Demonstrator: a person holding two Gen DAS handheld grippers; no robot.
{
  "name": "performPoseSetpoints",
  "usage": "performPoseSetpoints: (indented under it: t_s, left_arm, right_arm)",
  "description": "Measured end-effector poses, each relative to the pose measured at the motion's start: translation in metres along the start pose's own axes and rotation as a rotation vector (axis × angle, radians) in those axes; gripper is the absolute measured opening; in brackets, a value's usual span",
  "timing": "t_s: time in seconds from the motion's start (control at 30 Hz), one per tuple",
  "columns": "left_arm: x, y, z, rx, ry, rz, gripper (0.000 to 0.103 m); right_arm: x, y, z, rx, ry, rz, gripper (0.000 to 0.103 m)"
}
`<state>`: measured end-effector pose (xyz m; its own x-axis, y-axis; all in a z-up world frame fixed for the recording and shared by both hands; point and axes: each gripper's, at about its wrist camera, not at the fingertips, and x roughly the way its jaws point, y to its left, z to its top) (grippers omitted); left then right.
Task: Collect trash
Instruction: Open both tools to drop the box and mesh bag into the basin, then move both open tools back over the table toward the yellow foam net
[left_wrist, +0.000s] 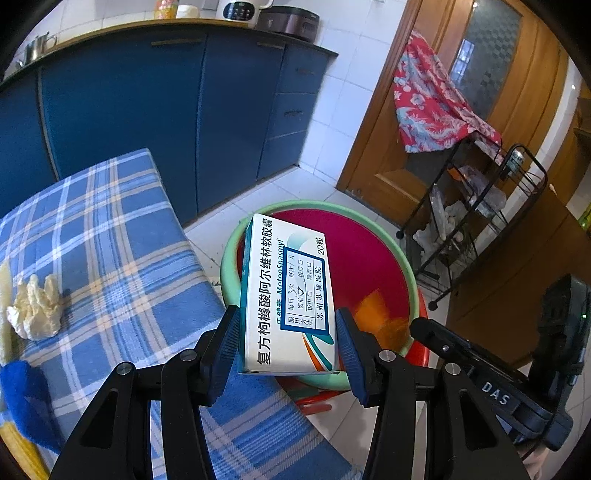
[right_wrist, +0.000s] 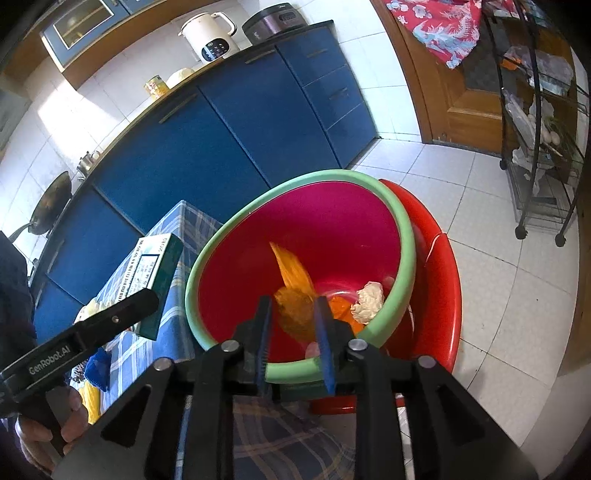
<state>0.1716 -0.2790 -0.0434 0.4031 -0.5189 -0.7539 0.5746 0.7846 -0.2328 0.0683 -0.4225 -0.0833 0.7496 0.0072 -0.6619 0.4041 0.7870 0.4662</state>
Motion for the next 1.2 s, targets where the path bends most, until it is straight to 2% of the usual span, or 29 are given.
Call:
performPoseSetpoints:
  t_s: [0.43,0.57,0.67,1.07,1.2]
  left_arm:
    - [0.015,-0.012,0.004,0.033,0.012,0.003,0.054]
    - [0.016,-0.012,0.004,0.026,0.015,0.000,0.060]
    - [0.016,-0.009,0.003,0.016,0.018,0.001,0.060]
    - [-0.012,0.007,-0.005,-0.027,-0.012,0.015,0.060]
    - [-0.028,0.015,-0.010,-0.048,-0.031,0.028,0.060]
  right_arm:
    - [-0.015,-0.006,0.001,0.016,-0.039,0.000,0.035]
    - [-0.017,-0.005,0.000,0.017,-0.043,0.002,0.035]
    - [-0.019,-0.004,0.001,0.016,-0.047,0.004,0.035]
    - [-0.033,0.004,-0.002,-0.002,-0.062,0.017,0.035]
    - [-0.039,0.014,-0.004,-0.017,-0.066,0.026,0.038]
